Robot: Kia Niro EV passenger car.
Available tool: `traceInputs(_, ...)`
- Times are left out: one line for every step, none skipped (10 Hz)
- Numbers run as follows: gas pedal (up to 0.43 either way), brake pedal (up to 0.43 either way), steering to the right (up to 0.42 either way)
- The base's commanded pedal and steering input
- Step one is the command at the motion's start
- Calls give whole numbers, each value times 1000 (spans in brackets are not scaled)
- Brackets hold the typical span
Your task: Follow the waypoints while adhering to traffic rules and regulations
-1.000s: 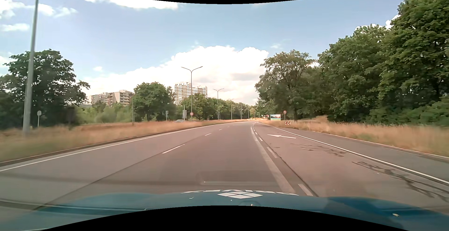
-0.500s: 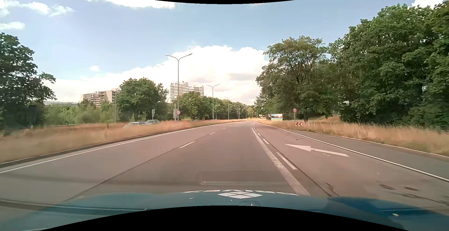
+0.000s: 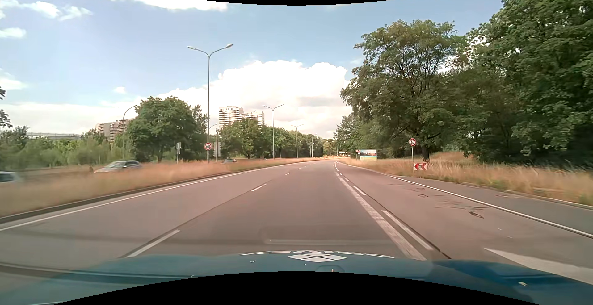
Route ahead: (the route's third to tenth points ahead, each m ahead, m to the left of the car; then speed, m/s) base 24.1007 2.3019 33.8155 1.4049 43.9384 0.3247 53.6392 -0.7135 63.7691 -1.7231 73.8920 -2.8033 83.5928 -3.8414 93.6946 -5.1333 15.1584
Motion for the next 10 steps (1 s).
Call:
traceInputs(169,0,8)
traceInputs(169,0,8)
traceInputs(169,0,8)
traceInputs(169,0,8)
traceInputs(169,0,8)
traceInputs(169,0,8)
traceInputs(169,0,8)
traceInputs(177,0,8)
traceInputs(177,0,8)
traceInputs(177,0,8)
